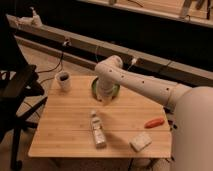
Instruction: Move the arm in a circular motion
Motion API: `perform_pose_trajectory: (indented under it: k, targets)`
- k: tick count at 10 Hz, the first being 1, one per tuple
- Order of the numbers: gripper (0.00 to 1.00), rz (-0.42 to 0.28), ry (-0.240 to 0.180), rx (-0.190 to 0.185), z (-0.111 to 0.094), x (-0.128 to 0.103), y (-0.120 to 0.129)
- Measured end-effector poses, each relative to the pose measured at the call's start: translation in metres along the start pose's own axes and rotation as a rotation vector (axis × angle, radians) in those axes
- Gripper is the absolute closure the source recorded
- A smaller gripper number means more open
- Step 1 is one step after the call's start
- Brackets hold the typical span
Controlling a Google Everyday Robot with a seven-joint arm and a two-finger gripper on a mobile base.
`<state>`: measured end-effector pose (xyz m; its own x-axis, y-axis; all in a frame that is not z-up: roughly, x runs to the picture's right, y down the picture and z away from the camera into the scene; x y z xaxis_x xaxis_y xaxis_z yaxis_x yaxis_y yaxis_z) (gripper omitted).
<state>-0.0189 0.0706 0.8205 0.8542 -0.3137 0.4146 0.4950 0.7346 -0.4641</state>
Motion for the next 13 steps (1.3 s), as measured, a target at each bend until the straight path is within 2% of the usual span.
perform_pose_trajectory:
  k: [2,4,6,8,9,12,13]
  targets:
    - [0.97,0.041,-0.025,-0.005,0.002,-0.001,0.016]
    - [1.0,0.099,-0.037,-0.009,-0.002,0.005,0.041]
    - [1.0,0.182,-0.035,-0.013,-0.012,0.025,0.076]
    - [1.0,0.308,-0.011,-0.015,-0.03,0.065,0.123]
    - [1.0,0.352,0.002,-0.022,-0.036,0.082,0.137]
    - [1.0,0.484,0.048,-0.034,-0.06,0.144,0.166]
    - [1.0,0.525,0.064,-0.024,-0.069,0.169,0.172]
